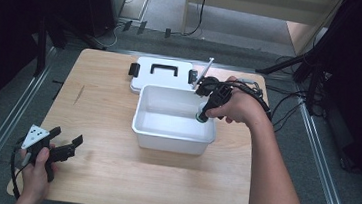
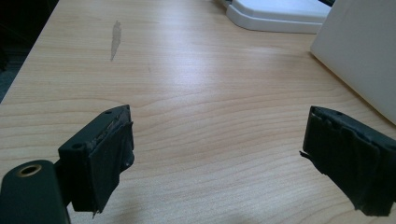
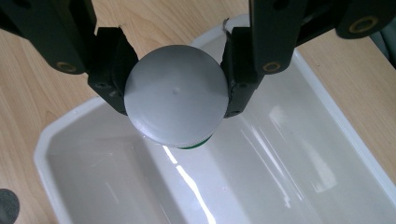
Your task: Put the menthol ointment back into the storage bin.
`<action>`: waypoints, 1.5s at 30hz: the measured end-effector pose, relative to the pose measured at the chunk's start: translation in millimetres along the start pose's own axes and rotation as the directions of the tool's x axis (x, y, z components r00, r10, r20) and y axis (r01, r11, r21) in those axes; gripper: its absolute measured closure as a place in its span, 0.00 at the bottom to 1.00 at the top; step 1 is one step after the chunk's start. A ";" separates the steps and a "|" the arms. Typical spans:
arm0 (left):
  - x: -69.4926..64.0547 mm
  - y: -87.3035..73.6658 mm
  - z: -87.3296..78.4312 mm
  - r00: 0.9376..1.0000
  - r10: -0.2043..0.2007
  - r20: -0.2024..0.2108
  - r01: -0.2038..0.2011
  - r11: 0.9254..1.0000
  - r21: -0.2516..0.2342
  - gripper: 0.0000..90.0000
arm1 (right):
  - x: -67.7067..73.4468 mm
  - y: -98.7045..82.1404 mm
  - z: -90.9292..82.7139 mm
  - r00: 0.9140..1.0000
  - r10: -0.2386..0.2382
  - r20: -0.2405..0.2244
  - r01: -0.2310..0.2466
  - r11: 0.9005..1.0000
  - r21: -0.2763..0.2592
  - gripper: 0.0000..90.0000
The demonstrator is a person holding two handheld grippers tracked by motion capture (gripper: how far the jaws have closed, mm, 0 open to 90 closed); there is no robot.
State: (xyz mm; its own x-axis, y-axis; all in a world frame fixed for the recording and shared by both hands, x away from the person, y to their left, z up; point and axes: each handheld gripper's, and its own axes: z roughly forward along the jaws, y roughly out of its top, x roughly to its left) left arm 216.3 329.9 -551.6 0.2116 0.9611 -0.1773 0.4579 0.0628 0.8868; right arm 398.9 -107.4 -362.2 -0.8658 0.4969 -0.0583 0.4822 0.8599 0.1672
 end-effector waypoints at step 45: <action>0.3 -0.2 -0.2 1.000 -0.006 0.001 0.006 1.000 -0.002 0.10 | 20.0 12.4 85.2 0.980 -0.196 0.042 0.188 0.972 0.141 0.57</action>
State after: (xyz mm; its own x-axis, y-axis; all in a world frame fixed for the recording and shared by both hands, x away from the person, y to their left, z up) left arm 216.1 330.2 -551.8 0.2100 0.9604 -0.1830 0.4576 0.0689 0.8865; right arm 399.0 -76.8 -445.1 -0.9372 0.3231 -0.1313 0.3244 0.9459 0.0123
